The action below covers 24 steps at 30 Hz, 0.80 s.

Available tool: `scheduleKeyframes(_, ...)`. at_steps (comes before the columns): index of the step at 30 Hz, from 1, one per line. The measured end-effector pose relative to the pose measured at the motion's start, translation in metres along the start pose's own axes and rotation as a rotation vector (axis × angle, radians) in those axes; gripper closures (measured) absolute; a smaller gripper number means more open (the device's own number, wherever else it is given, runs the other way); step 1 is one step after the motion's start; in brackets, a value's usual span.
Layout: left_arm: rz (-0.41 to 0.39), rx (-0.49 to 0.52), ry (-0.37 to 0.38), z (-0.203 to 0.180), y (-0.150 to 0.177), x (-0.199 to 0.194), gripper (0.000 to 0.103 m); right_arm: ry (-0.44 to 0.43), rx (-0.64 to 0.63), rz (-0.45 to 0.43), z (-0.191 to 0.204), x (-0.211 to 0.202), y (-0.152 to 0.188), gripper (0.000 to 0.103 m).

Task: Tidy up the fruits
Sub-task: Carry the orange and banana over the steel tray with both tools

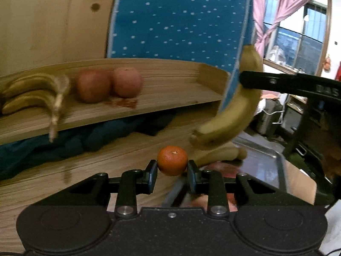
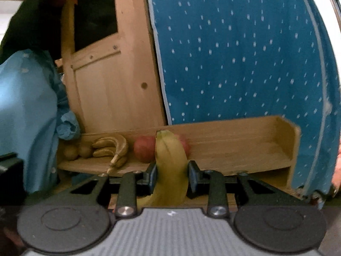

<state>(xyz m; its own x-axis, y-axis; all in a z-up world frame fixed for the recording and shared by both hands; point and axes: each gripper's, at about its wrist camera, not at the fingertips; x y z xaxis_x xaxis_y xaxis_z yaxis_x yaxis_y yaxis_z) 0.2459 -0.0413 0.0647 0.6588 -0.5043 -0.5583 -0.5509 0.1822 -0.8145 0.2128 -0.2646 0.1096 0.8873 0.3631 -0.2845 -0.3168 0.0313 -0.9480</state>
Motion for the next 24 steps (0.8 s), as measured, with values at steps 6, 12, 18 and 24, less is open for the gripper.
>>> scheduleKeyframes(6, -0.008, 0.056, 0.079, -0.023, 0.008, -0.012, 0.071, 0.019, -0.071, 0.053, 0.004, -0.042, 0.007, 0.068)
scheduleKeyframes(12, 0.027, 0.163, 0.171, -0.054, 0.026, -0.022, 0.070, 0.030, -0.125, 0.159, 0.004, -0.054, 0.016, 0.068)
scheduleKeyframes(18, 0.088, 0.190, 0.236, -0.073, 0.044, -0.024, 0.070, 0.028, -0.194, 0.297, 0.005, -0.057, 0.022, 0.068)
scheduleKeyframes(24, 0.132, 0.196, 0.215, -0.082, 0.048, -0.010, 0.070, 0.021, -0.227, 0.404, 0.004, -0.036, 0.028, 0.068)
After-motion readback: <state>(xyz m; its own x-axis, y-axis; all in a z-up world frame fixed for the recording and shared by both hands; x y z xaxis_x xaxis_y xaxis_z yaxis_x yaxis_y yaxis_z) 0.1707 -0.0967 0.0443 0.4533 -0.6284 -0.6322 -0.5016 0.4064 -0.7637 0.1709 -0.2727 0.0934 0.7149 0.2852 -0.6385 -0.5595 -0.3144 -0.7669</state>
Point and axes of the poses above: each gripper's, at about its wrist camera, not at the fingertips, and x roughly the way its jaws point, z to its left, y to its underside, and after that the axes turned 4 degrees about z, right-handed
